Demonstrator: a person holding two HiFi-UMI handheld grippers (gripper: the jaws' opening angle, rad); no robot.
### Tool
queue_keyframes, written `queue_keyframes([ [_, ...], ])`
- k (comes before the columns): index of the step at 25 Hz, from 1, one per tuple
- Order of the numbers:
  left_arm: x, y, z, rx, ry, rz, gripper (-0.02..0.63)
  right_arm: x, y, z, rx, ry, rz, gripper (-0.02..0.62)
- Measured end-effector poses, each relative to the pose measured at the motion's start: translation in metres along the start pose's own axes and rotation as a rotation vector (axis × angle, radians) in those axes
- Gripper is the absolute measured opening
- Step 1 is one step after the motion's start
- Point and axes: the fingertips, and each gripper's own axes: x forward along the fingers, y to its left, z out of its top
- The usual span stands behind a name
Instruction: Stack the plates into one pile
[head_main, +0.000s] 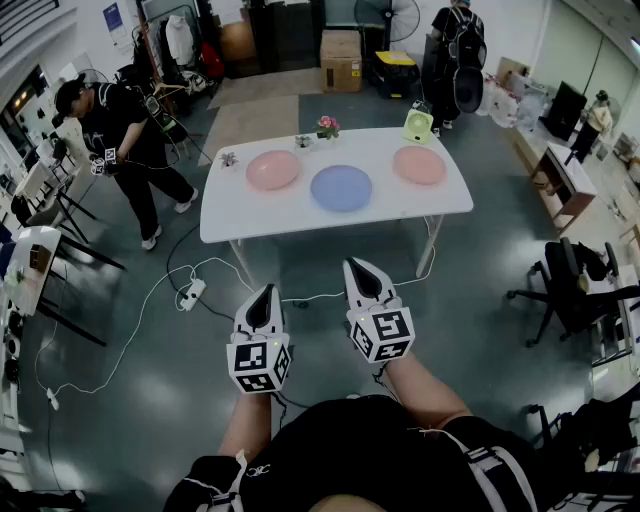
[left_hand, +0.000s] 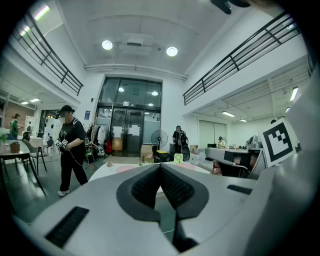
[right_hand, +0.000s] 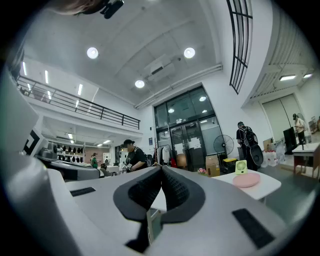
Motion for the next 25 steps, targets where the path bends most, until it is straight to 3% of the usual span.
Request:
queue_keyframes([
  [5,-0.005,0.0,0.002,0.022,-0.011,0.027,0.012,-0.005,0.003,0.001,-0.006,-0.009,-0.001,0.014],
  [11,-0.001,-0.002,0.006,-0.031,-0.033,0.029,0.012,-0.004,-0.005,0.003,-0.017,-0.013,0.004,0.015],
  [19,0.008,-0.005,0.003,-0.029,-0.05,0.087,0.012,-0.001,-0.017,-0.001,-0.018,-0.02,0.049,0.015],
  [25,0.019,-0.016,-0.015,-0.034,-0.015,0.096,0.012,0.0,-0.029,-0.017,-0.01,0.016,0.06,0.015],
])
